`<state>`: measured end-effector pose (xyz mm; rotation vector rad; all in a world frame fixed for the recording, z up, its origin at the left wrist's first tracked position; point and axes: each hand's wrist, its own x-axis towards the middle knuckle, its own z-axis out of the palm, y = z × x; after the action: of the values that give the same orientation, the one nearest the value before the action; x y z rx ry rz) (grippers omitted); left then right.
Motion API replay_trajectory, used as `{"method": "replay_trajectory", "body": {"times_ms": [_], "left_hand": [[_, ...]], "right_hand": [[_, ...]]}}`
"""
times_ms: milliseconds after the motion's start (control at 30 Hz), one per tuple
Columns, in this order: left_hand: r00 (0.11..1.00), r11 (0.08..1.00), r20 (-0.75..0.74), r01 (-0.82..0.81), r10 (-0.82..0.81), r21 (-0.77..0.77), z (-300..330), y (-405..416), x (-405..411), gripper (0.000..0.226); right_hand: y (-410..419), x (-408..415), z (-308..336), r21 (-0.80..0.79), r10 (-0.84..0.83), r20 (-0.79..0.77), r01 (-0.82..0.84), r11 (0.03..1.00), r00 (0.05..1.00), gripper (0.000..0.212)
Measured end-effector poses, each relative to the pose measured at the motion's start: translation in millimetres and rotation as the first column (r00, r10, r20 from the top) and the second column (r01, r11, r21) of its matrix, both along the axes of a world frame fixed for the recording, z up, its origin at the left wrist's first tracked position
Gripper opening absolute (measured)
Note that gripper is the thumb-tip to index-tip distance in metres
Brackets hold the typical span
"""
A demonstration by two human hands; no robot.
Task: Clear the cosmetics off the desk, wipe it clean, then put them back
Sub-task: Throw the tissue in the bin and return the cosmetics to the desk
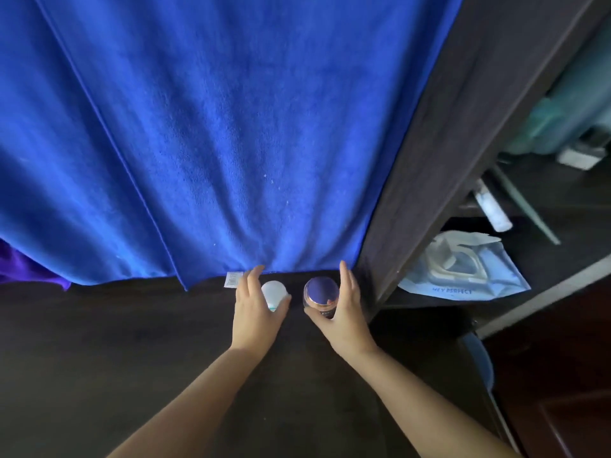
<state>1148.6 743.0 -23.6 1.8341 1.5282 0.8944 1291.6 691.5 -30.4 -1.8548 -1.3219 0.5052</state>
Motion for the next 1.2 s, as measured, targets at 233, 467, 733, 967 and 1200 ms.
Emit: {"method": "replay_trajectory", "body": {"times_ms": [233,467,733,967,1200], "left_hand": [[0.951,0.905,0.264,0.039,-0.164,0.423,118,-65,47,0.044],[0.823,0.646,0.183,0.263,-0.538,0.716,241,-126,170,0.037],[0.982,0.928,0.092,0.123,-0.165,0.351,270,-45,264,0.066],[0.978,0.981,-0.179,0.134,-0.108,0.141,266,-13,282,0.072],[0.964,0.979,-0.242,0.151,-0.115,0.139,259,-16,277,0.078]], "right_hand": [[-78,35,123,0.221,0.272,-0.033,-0.258,0.940,0.962,0.053],[-140,147,241,0.519,0.088,0.019,-0.085,0.850,0.996,0.016],[-63,253,240,0.324,-0.302,0.257,0.213,0.922,0.918,0.040],[-37,259,228,0.260,-0.363,0.409,0.274,0.926,0.837,0.038],[-36,263,227,0.279,-0.337,0.370,0.242,0.929,0.866,0.035]]}}
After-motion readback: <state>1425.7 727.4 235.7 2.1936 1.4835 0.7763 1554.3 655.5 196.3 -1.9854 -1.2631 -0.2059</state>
